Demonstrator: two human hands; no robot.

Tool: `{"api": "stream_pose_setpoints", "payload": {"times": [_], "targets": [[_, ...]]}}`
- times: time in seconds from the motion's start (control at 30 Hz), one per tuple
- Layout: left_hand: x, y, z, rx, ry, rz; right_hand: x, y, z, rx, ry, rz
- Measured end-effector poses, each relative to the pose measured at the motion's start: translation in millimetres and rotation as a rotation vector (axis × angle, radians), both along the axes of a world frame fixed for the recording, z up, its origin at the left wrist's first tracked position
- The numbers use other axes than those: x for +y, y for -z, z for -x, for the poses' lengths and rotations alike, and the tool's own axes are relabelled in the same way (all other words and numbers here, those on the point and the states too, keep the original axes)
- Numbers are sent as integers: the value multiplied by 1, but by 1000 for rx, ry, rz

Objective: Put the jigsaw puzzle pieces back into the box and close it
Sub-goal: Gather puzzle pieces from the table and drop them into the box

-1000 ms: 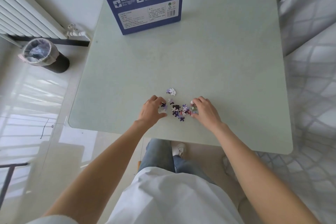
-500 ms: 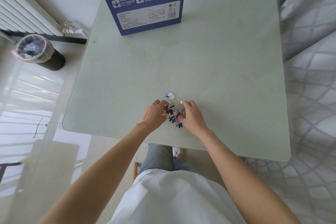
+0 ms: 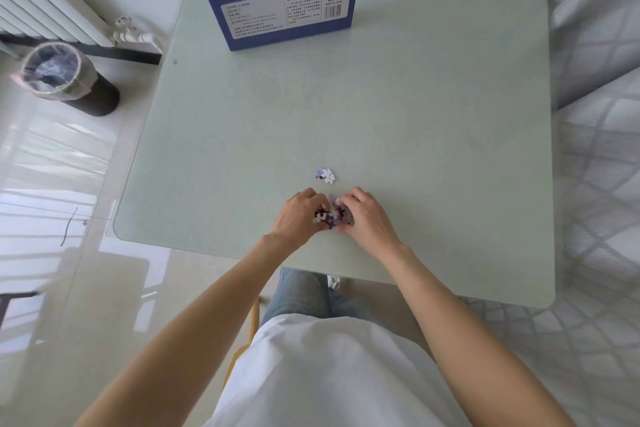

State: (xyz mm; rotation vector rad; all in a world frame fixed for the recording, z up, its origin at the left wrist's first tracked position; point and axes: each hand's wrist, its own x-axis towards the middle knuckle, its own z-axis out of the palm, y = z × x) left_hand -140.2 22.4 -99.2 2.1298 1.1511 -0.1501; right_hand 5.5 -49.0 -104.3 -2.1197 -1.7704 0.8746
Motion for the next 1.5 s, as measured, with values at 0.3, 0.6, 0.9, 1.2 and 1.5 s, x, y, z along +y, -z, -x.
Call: {"api": "stream_pose_setpoints", "payload": {"times": [0.3,0.6,0.9,1.2,1.5], "targets": [[4,-4,-4,23,2,87,5,-3,-4,-87,-99,47],[-10,1,1,-49,40,-88,0,-1,-2,-378,-371,-452],[1,1,9,-206,-267,8,10,-1,-18,-50,70,-237],[1,-9,14,-634,-762,638,10,-22,10,420,477,-132],[0,-17,13,-931,-1180,1090,25,-45,46,307,244,-202]]}}
